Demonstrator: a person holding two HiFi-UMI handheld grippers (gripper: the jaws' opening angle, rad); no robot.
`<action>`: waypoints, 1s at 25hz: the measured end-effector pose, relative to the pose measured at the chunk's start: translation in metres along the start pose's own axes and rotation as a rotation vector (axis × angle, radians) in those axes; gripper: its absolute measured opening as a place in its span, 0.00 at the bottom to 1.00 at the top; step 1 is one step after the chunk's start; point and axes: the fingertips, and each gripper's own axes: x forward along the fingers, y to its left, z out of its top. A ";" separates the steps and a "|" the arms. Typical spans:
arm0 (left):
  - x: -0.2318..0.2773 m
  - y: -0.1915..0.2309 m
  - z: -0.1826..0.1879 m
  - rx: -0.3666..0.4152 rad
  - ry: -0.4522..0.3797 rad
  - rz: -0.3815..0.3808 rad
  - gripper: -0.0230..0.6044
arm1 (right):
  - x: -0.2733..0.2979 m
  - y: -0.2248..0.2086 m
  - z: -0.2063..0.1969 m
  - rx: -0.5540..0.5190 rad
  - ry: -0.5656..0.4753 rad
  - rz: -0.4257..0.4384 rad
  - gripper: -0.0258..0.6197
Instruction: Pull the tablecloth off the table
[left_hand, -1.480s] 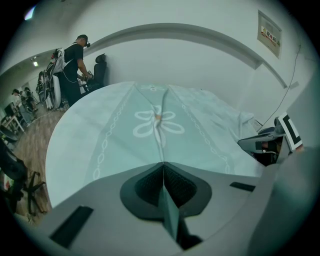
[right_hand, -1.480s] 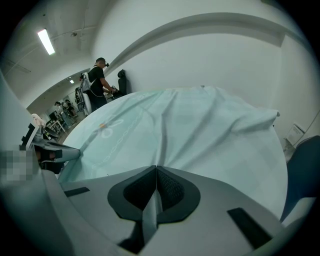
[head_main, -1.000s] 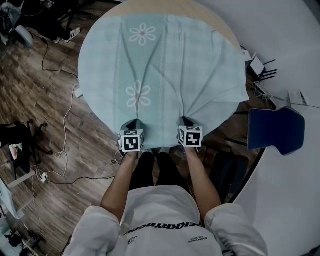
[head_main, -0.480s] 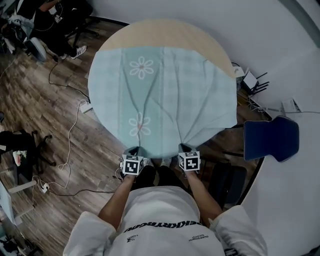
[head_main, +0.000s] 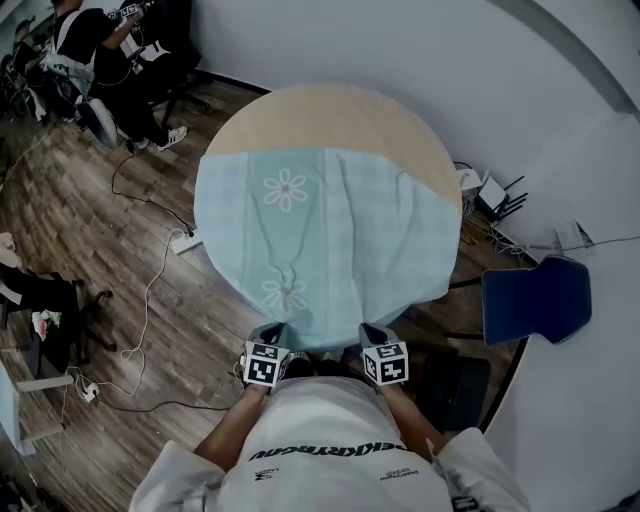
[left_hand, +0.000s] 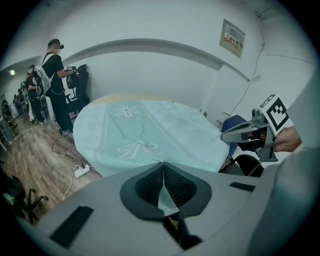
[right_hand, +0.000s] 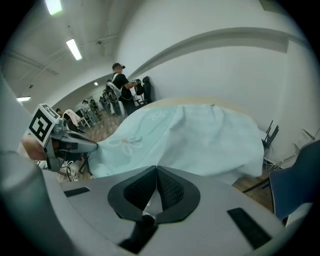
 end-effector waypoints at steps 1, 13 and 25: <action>-0.010 -0.004 0.005 0.012 -0.018 -0.003 0.06 | -0.010 0.004 0.003 -0.013 -0.018 0.006 0.09; -0.125 -0.031 0.086 0.101 -0.284 0.013 0.06 | -0.120 0.052 0.085 -0.137 -0.273 0.084 0.09; -0.244 -0.055 0.190 0.237 -0.607 0.081 0.06 | -0.227 0.108 0.197 -0.312 -0.644 0.206 0.09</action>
